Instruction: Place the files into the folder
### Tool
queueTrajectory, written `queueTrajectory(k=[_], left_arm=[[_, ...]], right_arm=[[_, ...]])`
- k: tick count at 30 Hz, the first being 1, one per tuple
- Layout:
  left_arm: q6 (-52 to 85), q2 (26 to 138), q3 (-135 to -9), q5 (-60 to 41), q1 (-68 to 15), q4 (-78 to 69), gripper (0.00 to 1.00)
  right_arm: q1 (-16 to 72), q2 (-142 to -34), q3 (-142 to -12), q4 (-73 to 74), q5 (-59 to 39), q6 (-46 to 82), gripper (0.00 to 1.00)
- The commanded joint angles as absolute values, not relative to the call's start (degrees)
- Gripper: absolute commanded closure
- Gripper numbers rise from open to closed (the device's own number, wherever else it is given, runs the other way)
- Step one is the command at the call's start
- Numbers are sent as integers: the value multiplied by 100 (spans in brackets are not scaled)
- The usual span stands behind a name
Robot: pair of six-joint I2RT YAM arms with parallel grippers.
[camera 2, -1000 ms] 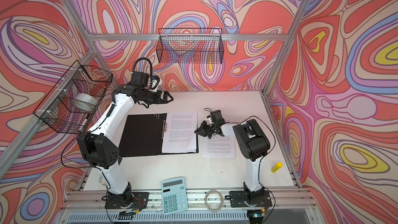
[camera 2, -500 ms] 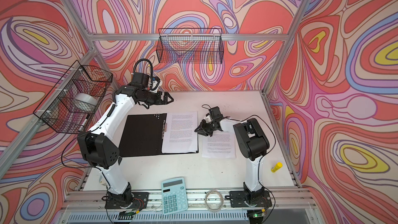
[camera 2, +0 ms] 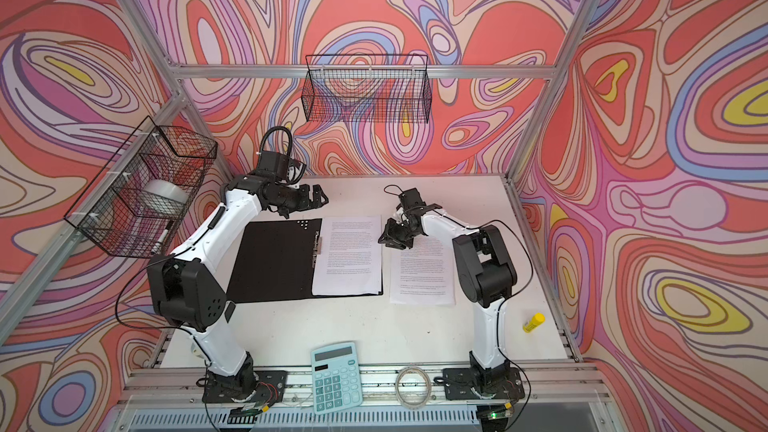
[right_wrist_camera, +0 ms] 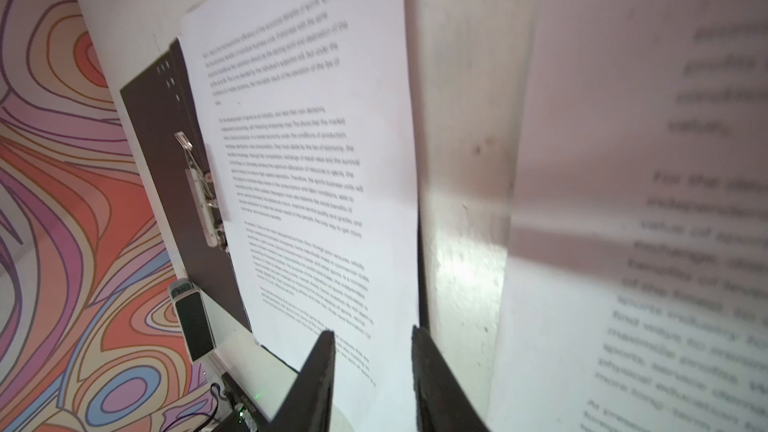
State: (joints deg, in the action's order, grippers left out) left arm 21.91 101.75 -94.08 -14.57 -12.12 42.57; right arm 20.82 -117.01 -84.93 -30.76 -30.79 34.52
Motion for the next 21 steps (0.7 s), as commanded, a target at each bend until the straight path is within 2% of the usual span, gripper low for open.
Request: queueTrajectory(k=[1,9,21], left_arm=[[2900,10024,-8915,-821,-1213,3956,0],[3403,10017,-7998,-596,-1213,3457,0],[3671,10430,-7783,-987,-1204,3197,1]], right_arm=[[2088,-12155,-8867,-3303,-2806,3266,67],[2048,-12746,-9460,-3352,-2667,3164,66],[2043,-13090,-9867,-3550,-2767,2837,66]])
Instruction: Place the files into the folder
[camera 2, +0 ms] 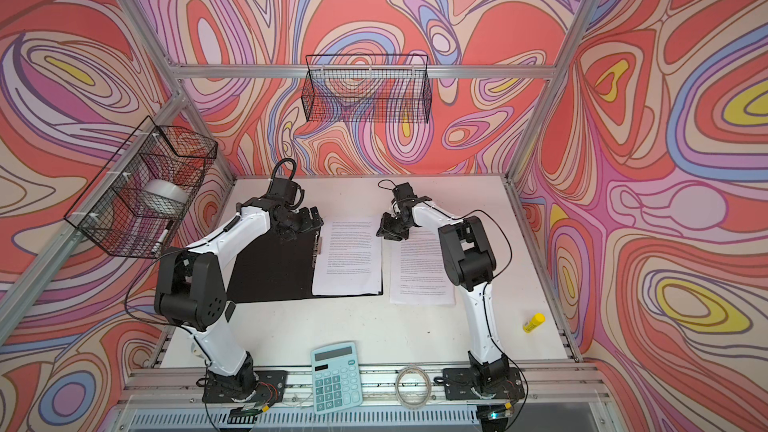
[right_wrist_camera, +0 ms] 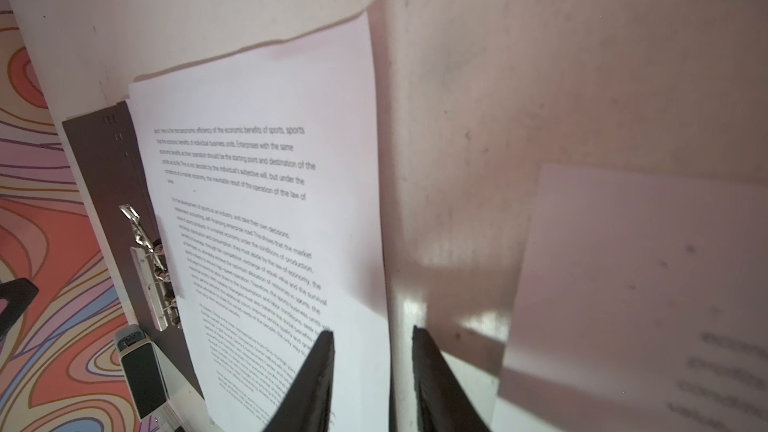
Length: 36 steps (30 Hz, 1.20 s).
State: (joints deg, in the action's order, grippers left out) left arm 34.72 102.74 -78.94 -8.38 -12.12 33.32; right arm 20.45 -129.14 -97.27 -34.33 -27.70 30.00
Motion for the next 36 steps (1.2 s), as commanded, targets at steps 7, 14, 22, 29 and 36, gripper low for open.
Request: queueTrajectory(k=[7,14,22,29,36], left_arm=[[3745,10671,-7767,-1382,-1188,3006,0],[3810,10852,-7829,-1549,-1178,2988,0],[3868,11074,-7910,-1679,-1169,2982,1],[3911,11151,-7954,-1749,-1169,2954,1],[3938,11233,-8022,-1808,-1169,2942,0]], right_arm=[[2048,-13252,-10160,-3703,-2829,2662,66],[2052,-13447,-10576,-4163,-2848,2320,66],[2058,-13524,-10840,-4416,-2792,2119,66],[2082,-13606,-10935,-4430,-2853,2111,66],[2143,-13739,-11074,-4499,-2916,2087,66]])
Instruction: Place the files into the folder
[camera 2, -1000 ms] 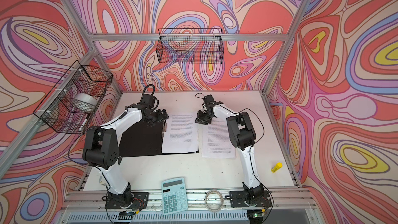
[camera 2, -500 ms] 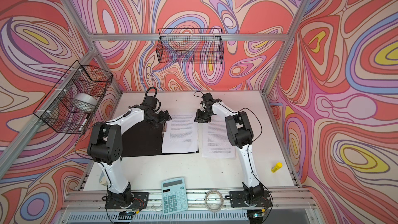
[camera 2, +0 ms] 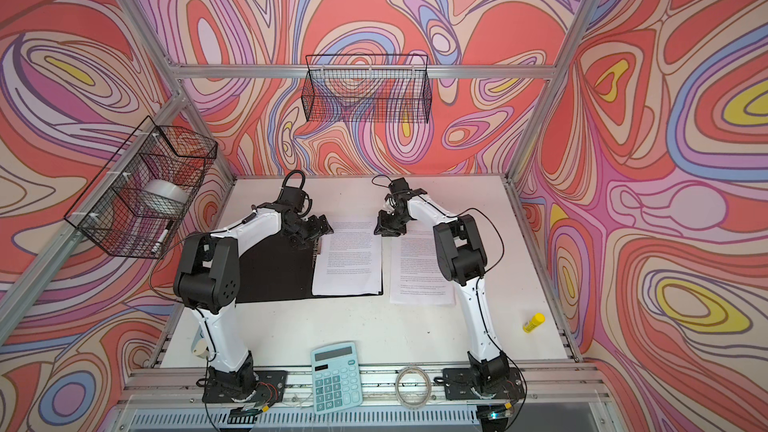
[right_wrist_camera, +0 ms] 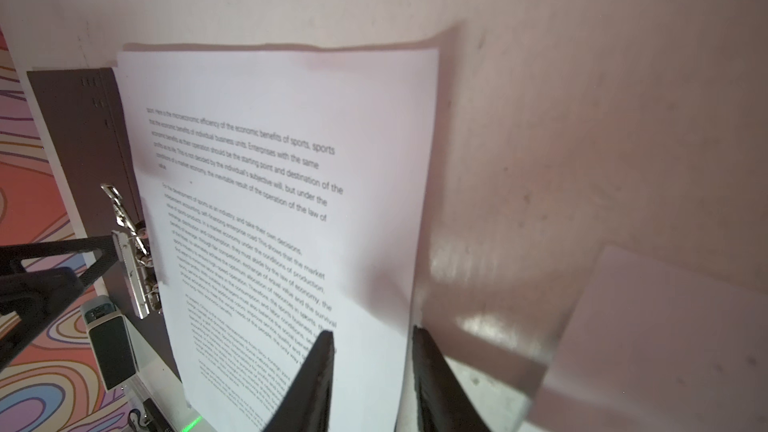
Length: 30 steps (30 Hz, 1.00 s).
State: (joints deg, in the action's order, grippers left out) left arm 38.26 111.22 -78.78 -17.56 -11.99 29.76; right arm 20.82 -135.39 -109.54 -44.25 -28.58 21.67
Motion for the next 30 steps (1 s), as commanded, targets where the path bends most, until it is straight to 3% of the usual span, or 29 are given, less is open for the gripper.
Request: queueTrajectory(k=[1,30], left_arm=[[3939,11241,-8024,-1806,-1169,2944,1],[3967,11312,-8128,-1837,-1160,2953,1]], right_arm=[[2149,-13747,-11074,-4500,-2916,2085,66],[2250,-13793,-11349,-4773,-2757,1935,66]])
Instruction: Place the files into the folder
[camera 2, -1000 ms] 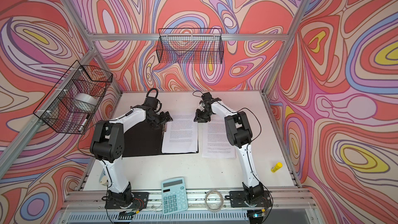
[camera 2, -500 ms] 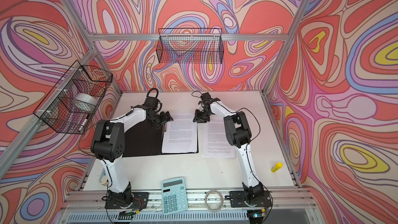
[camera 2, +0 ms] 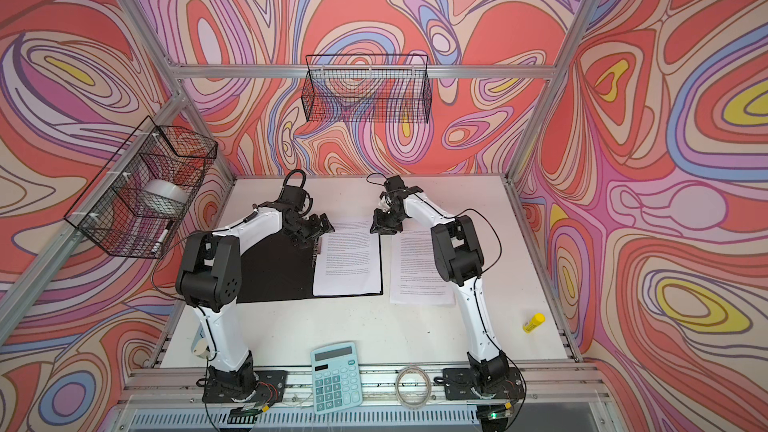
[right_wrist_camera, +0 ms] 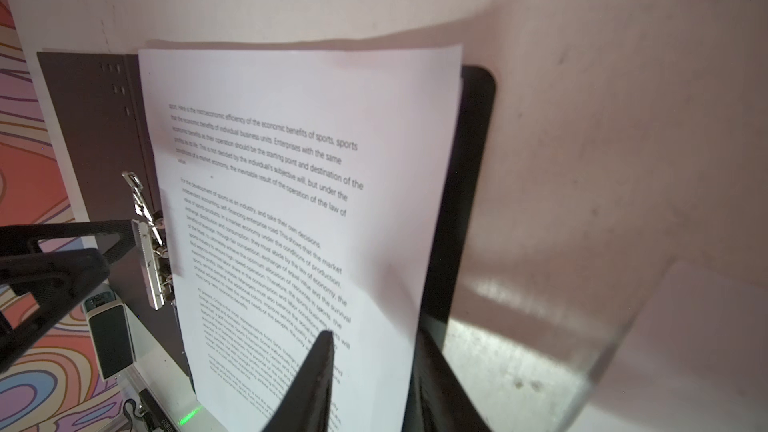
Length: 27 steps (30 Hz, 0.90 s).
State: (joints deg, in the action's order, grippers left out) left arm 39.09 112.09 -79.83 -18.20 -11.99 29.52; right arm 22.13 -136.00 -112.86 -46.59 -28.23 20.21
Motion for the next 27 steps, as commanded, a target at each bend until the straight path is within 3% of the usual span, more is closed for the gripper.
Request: queueTrajectory(k=[1,12,20,27], left_arm=[[3966,11310,-8130,-1831,-1161,2961,0],[3770,11013,-8277,-1345,-1160,3222,1],[3235,10191,-8575,-952,-1177,3428,0],[2477,9791,-8894,-1758,-1721,3463,0]], right_arm=[[2247,-13795,-11340,-4780,-2768,1934,66],[2248,-13685,-11265,-4828,-2364,1970,65],[2250,-13344,-11389,-4906,-1830,2009,63],[2134,-12276,-10805,-5051,-878,2343,63]])
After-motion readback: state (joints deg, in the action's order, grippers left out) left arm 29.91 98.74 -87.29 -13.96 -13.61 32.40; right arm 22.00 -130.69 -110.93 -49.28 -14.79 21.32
